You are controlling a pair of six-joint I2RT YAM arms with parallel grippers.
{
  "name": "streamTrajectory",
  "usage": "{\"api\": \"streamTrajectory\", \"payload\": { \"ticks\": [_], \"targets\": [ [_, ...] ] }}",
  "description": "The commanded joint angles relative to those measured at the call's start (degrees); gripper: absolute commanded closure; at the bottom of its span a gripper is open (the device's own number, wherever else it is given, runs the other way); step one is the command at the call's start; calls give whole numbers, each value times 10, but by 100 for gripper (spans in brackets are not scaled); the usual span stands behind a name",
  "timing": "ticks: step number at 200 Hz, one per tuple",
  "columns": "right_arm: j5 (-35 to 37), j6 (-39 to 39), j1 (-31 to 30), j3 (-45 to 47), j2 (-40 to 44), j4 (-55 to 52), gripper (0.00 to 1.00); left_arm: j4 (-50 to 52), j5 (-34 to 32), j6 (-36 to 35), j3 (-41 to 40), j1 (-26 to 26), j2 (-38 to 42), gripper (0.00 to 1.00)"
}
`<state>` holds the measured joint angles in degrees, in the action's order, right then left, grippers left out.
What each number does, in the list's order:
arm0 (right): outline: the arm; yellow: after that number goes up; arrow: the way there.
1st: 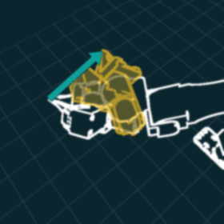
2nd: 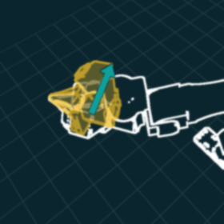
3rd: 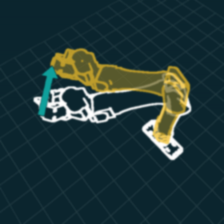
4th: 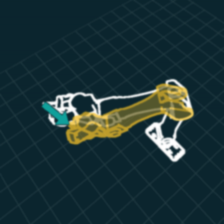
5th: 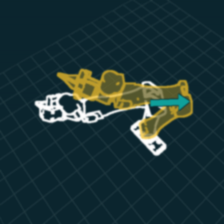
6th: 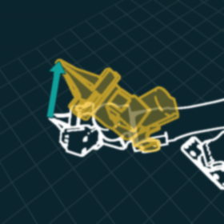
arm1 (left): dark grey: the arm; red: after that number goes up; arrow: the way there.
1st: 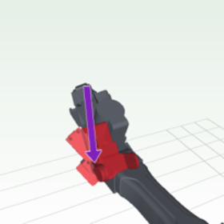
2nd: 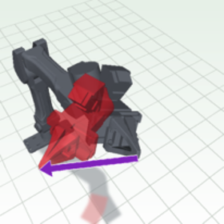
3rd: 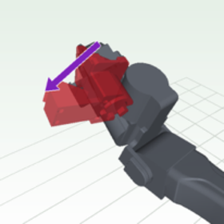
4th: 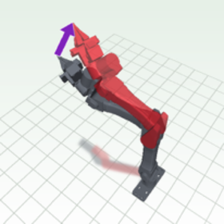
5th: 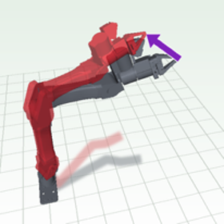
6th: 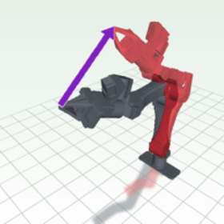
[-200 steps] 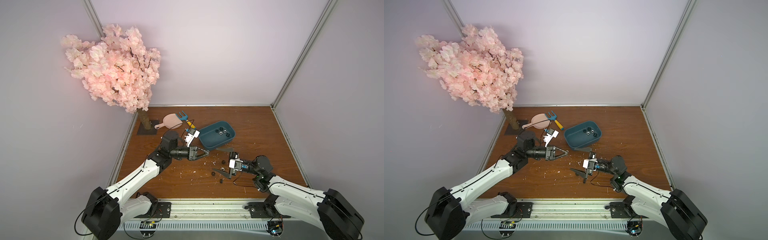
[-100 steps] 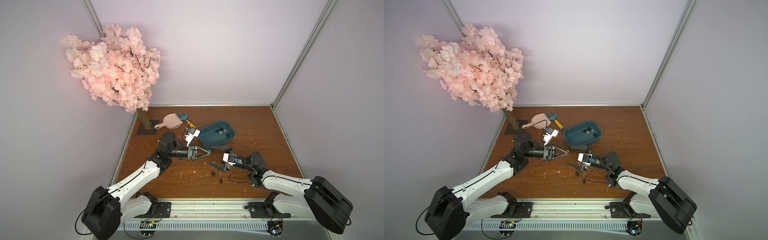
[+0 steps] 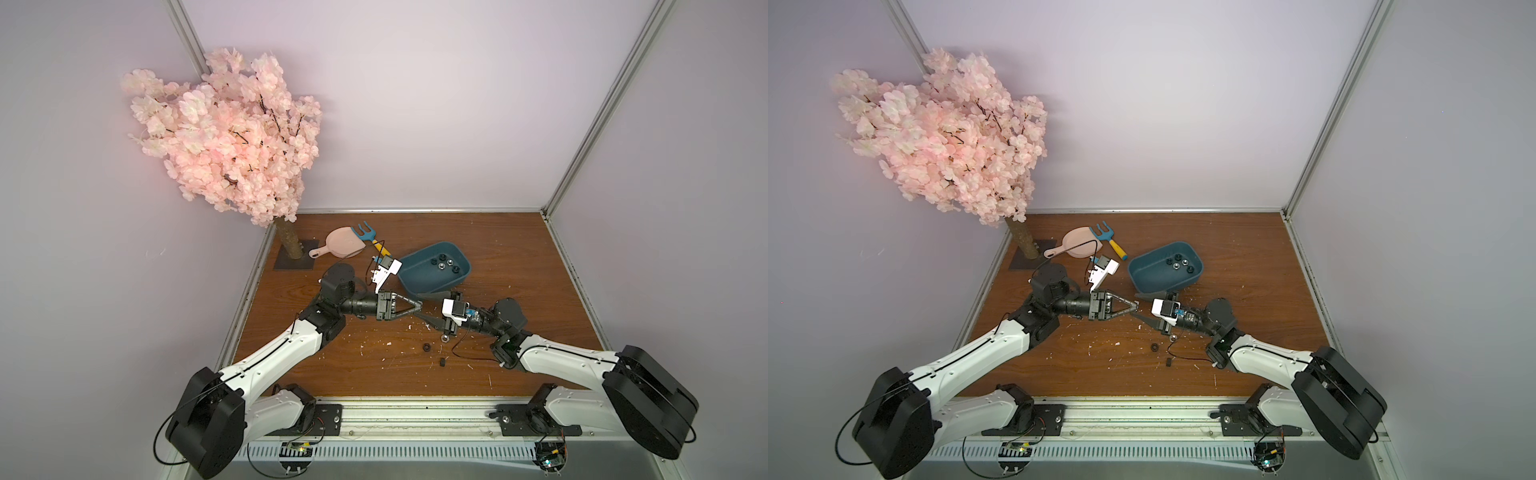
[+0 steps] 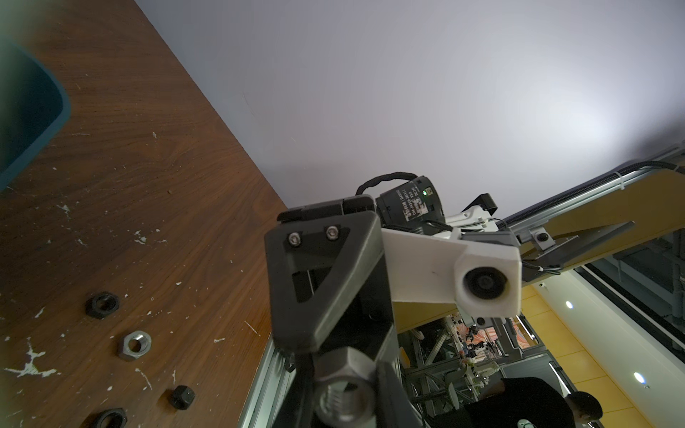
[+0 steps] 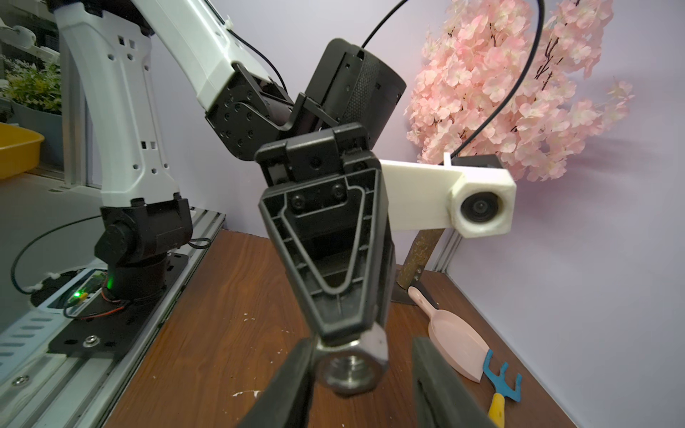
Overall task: Put the nuts on the desktop into the storage box
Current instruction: Pick up the nut from the center of the board, then place the nut in the storage box.
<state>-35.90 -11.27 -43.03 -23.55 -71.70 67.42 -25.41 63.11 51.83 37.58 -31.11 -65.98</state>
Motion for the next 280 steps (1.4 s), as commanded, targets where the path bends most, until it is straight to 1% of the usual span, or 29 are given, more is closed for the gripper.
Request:
{"api": "streamTrajectory", "payload": {
  "ticks": [1,18,32,59,80,88,94,112,119,126,133,141,146,151,162,177,192,203,223,229,241,253,263,280],
  "targets": [
    [-10,10,-3,-22,4,20,61,7,13,-19,3,4,0,77],
    [-8,16,-4,-22,5,23,56,12,13,-24,4,5,-2,76],
    [-7,16,-3,-22,6,24,54,12,14,-24,6,4,-3,76],
    [-1,14,-3,-20,8,24,53,16,14,-27,7,4,-5,76],
    [0,14,-4,-23,8,19,60,15,15,-28,8,4,-5,76],
    [0,14,-4,-24,8,16,66,15,15,-28,8,5,-5,76],
    [2,14,-3,-24,6,15,69,15,15,-28,8,5,-4,75],
    [9,15,-4,-24,5,13,75,12,14,-26,10,5,-5,72],
    [12,21,-4,-25,5,10,77,10,14,-26,10,5,-5,67],
    [20,32,-3,-28,5,3,82,9,14,-26,11,6,-3,57],
    [34,50,-3,-34,5,-10,86,8,14,-26,12,7,-3,41],
    [51,73,-1,-45,5,-37,88,5,13,-26,13,9,-4,23],
    [62,87,1,-55,5,-62,89,3,13,-26,13,12,-3,14],
    [71,99,3,-69,5,-93,89,3,12,-26,14,15,-2,8],
    [83,114,10,-107,0,-181,88,4,6,-26,14,27,2,0],
    [100,125,22,-159,-15,-291,88,23,-8,-37,13,44,8,0],
    [123,139,41,-202,-37,-374,88,89,-45,-82,23,60,19,0],
    [144,162,60,-229,-57,-423,88,164,-85,-132,39,63,25,0],
    [173,205,104,-268,-93,-497,88,292,-183,-222,71,63,29,0],
    [208,208,111,-280,-103,-519,87,324,-221,-243,77,63,28,0],
    [262,199,114,-316,-128,-568,86,376,-298,-273,85,62,27,0],
    [308,180,114,-363,-161,-627,86,412,-353,-297,91,63,24,0],
    [352,169,116,-408,-196,-678,86,435,-385,-312,97,62,20,0],
    [402,148,116,-486,-258,-763,85,457,-416,-333,105,62,12,0]
  ]
}}
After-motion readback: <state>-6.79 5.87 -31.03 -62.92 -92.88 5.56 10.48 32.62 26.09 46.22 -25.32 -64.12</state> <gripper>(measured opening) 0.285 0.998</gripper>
